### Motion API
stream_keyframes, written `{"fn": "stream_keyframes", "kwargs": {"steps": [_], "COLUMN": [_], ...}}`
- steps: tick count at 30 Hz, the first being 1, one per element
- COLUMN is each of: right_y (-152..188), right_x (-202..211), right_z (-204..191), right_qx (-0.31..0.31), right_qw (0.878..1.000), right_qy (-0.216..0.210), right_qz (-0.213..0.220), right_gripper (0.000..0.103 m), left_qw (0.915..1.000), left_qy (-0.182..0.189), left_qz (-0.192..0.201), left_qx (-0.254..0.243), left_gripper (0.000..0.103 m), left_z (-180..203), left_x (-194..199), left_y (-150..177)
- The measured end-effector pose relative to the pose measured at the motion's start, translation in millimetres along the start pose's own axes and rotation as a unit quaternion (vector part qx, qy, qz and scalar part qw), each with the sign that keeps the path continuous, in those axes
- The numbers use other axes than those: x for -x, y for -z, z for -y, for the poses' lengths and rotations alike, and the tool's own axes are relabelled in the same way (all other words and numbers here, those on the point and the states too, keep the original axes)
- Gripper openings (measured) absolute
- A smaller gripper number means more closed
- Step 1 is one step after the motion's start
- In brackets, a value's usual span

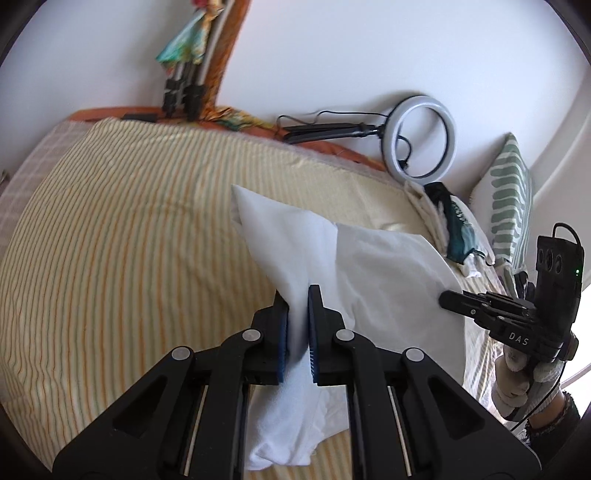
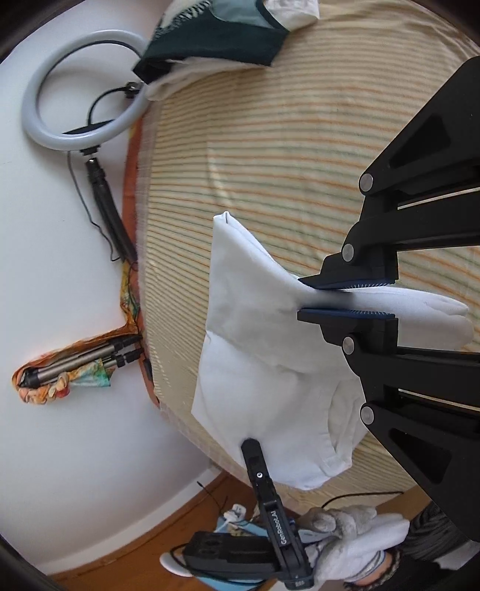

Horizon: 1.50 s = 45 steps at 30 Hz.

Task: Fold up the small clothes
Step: 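Grasp the folded shirt with both grippers and lift it, then carry the folded shirt onto the clothes stack and open both grippers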

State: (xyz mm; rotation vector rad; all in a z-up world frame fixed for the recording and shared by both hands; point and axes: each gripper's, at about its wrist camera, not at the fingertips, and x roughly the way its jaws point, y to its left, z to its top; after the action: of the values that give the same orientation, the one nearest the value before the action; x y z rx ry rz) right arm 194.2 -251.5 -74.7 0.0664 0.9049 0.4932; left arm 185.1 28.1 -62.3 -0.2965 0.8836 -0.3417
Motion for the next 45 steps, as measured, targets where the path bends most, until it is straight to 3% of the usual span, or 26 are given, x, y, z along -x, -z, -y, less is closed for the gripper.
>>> {"fn": "stream_keyframes", "kwargs": {"steps": [14,26,37,45], "right_y": [-19.9,-47.7,-78.1,-93.3], "right_x": [76.0,142.8,162.5,151.9], "right_z": [47.8,139.8,225.4,285.9], "right_qx": [0.014,0.017,-0.006,-0.029], "right_qw": [0.995,0.974,0.951,0.940], "right_qy": [0.076,0.200,0.279,0.311], "right_qz": [0.063,0.106,0.131,0.137], "right_gripper": [0.008,0.008,0.007,0.007], "left_qw": [0.9966,0.9890,0.9823,0.9831], "left_qy": [0.052,0.088,0.093,0.083], "left_qz": [0.022,0.041,0.064,0.061], "left_qx": [-0.061,-0.112,-0.150,-0.151], "left_gripper": [0.007,0.007,0.007,0.007], "left_z": [114.1,239.0,339.9,370.8], "left_x": [-24.3,-92.2,-167.5,-223.1], "left_y": [-35.2,-81.7,-111.8,-118.3]}}
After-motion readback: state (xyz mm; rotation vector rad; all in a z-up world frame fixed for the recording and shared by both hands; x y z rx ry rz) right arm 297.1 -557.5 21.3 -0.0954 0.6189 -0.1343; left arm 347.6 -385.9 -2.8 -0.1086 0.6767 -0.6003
